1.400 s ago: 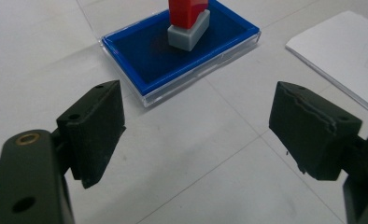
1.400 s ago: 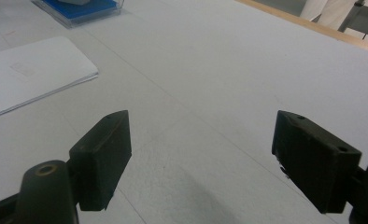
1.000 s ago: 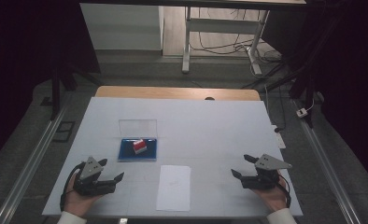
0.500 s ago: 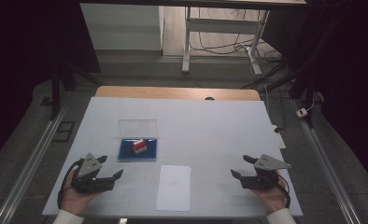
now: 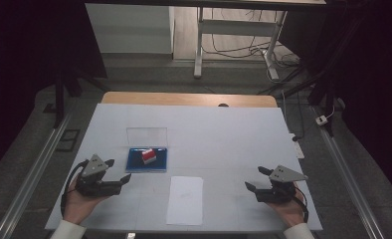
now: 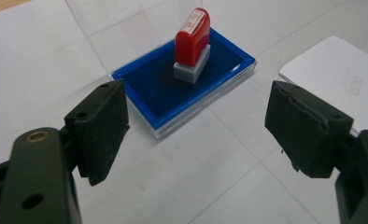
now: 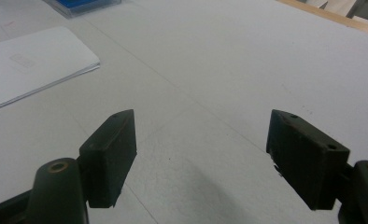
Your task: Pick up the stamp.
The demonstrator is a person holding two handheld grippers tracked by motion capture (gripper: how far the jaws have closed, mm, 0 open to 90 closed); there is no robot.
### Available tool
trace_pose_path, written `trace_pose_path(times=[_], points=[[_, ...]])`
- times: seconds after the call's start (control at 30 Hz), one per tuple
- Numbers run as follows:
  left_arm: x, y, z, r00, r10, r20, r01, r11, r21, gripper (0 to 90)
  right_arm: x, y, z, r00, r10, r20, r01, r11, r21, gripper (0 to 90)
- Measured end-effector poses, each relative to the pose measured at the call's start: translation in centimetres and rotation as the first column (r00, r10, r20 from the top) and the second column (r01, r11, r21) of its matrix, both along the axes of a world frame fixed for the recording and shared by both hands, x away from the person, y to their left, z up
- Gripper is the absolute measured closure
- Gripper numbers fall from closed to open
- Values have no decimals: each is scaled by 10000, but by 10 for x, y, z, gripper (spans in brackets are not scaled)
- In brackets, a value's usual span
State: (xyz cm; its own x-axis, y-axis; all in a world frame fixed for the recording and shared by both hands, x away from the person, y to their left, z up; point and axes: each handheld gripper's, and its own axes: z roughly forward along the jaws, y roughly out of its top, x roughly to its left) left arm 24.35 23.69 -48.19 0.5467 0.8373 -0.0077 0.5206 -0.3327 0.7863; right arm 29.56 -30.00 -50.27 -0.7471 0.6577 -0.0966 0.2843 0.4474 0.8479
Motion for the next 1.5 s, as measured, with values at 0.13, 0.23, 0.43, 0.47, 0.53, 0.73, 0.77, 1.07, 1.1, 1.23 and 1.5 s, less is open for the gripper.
trace_pose_path(times=[0.13,0.23,0.43,0.47,0.53,0.73,0.77,1.07,1.1,1.23,1.5], points=[[6,0,3,9998,-134,-145,134,9999,-46,223,0,1,-1,10000,30,-37,-30,10000,-30,240],[9,-1,4,9996,-188,-188,188,9998,-32,223,0,1,-1,10000,21,-56,-21,10000,-26,240],[20,-5,11,9984,-451,-343,453,9990,47,224,0,0,-1,10000,-67,-72,66,9999,-95,241],[20,-5,11,9984,-451,-343,453,9990,47,225,1,0,0,10000,-66,-63,65,9999,-107,241],[24,-7,14,9980,-518,-364,520,9986,28,225,1,-1,0,9999,-64,-104,63,10000,-55,242],[43,-14,23,9962,-688,-529,693,9976,75,226,1,-3,-1,9999,-113,-115,114,9999,55,246],[45,-14,24,9960,-716,-541,721,9974,78,226,1,-3,-1,9999,-109,-131,110,9999,51,246],[68,-19,26,9941,-677,-845,679,9977,0,229,1,-1,-2,9998,-109,-160,109,9999,-33,248],[73,-20,24,9935,-652,-930,667,9977,128,229,1,0,-2,9998,-115,-186,112,9999,-116,248],[81,-23,18,9902,-737,-1189,764,9969,182,232,2,1,-4,9998,-99,-189,95,9997,-222,250],[94,-28,16,9856,-1055,-1318,1093,9938,221,255,2,1,-4,9996,-224,-151,218,9989,-411,252]])
